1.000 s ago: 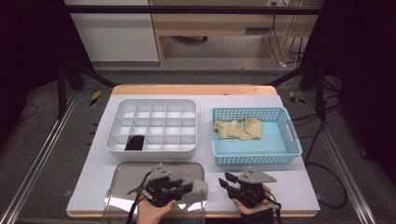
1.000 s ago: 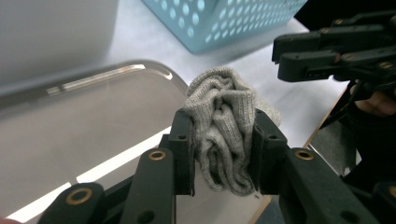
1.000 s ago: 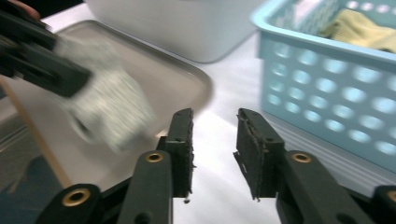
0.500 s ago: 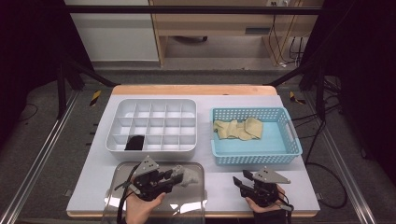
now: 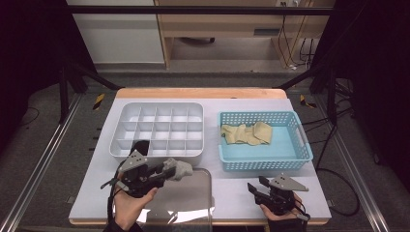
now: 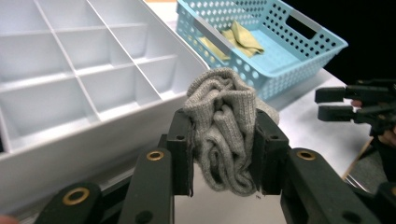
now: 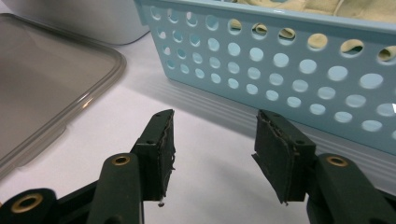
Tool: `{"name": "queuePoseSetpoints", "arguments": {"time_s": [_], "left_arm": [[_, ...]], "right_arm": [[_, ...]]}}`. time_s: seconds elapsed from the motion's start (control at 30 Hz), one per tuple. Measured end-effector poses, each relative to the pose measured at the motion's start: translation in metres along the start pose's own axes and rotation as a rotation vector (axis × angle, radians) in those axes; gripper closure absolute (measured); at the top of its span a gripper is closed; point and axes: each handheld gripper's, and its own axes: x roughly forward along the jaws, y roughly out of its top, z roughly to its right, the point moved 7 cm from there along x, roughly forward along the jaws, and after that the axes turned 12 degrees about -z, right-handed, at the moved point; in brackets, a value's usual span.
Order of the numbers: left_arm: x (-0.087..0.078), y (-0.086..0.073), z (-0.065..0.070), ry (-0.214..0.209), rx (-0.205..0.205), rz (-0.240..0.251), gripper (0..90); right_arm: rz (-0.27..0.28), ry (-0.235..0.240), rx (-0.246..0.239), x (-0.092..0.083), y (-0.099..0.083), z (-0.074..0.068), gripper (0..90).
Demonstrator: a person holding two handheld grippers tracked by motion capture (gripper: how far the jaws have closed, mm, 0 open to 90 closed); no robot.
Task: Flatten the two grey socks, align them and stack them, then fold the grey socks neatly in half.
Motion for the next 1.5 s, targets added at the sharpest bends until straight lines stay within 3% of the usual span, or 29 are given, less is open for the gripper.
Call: {"name": "queuePoseSetpoints", "arguments": {"time_s": [0.47,0.8,1.3,1.5], "left_arm": [[-0.022,0.036,-0.023,0.092,0.022,0.004,63.9],[-0.022,0.051,-0.049,0.155,-0.004,-0.01,63.8],[-0.001,0.049,-0.094,0.232,-0.046,-0.099,63.8],[0.007,0.044,-0.104,0.253,-0.05,-0.138,63.8]], "right_arm": [[-0.003,-0.009,0.001,-0.002,-0.001,0.001,47.0],[-0.007,-0.006,-0.002,-0.001,-0.003,0.002,47.0],[-0.018,-0.001,0.004,0.001,-0.005,0.002,47.0],[-0.019,0.001,0.003,0.002,-0.005,0.003,47.0]]}}
